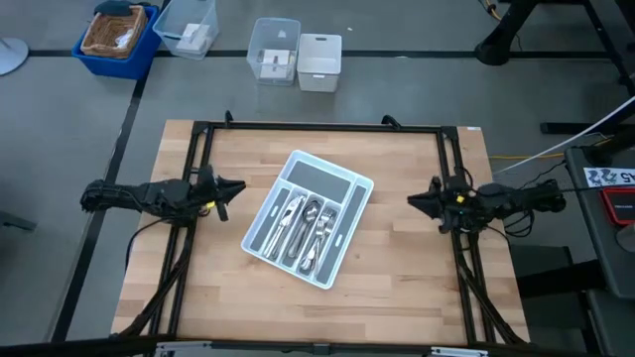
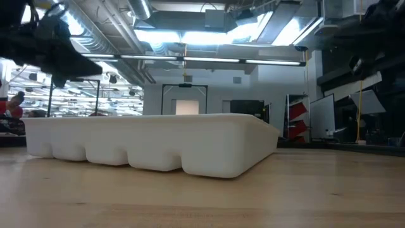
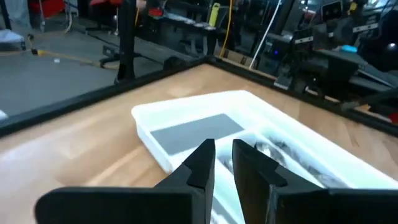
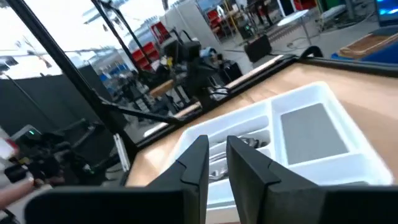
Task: Sort silverware
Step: Return to Home Position
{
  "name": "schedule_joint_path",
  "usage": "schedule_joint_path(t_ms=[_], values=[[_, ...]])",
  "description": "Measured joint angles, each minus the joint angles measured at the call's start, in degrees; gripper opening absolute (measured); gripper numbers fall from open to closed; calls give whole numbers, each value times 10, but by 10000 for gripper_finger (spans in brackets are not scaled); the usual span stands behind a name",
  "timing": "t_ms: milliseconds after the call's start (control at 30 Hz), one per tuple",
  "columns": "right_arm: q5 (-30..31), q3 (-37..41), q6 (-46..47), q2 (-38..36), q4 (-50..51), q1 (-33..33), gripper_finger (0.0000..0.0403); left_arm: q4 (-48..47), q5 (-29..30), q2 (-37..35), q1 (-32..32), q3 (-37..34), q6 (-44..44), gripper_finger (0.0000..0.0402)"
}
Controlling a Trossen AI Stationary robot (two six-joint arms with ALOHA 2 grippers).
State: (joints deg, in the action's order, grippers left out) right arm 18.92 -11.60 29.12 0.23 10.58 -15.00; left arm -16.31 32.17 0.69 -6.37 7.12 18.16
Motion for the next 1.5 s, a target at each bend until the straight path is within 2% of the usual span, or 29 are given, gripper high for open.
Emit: schedule_joint_path(t_ms=[100, 267, 433, 600, 800, 900, 1000, 1267, 1500], values=[[-3, 45, 7, 0, -55, 0, 60, 28, -1, -4, 0, -18, -4, 46], [-8, 102, 9, 0, -128, 0, 60, 48, -30, -3, 0, -20, -71, 46], [-37, 106, -51, 9, -138, 0, 60, 36, -37, -2, 0, -20, -126, 46], [-37, 106, -88, 13, -133, 0, 60, 35, -37, -2, 0, -20, -172, 46], [-34, 106, -179, 14, -131, 0, 60, 33, -34, -1, 0, -19, -169, 46], [-33, 106, -253, 14, -131, 0, 60, 32, 2, -1, 0, -19, -173, 46], [-33, 106, -319, 14, -130, 0, 60, 31, 35, -1, 0, -19, -221, 46], [-30, 107, -339, 14, -138, 0, 60, 32, 36, -1, 0, -19, -164, 46], [-30, 107, -339, 14, -138, 0, 60, 32, 36, -1, 0, -20, -171, 46]])
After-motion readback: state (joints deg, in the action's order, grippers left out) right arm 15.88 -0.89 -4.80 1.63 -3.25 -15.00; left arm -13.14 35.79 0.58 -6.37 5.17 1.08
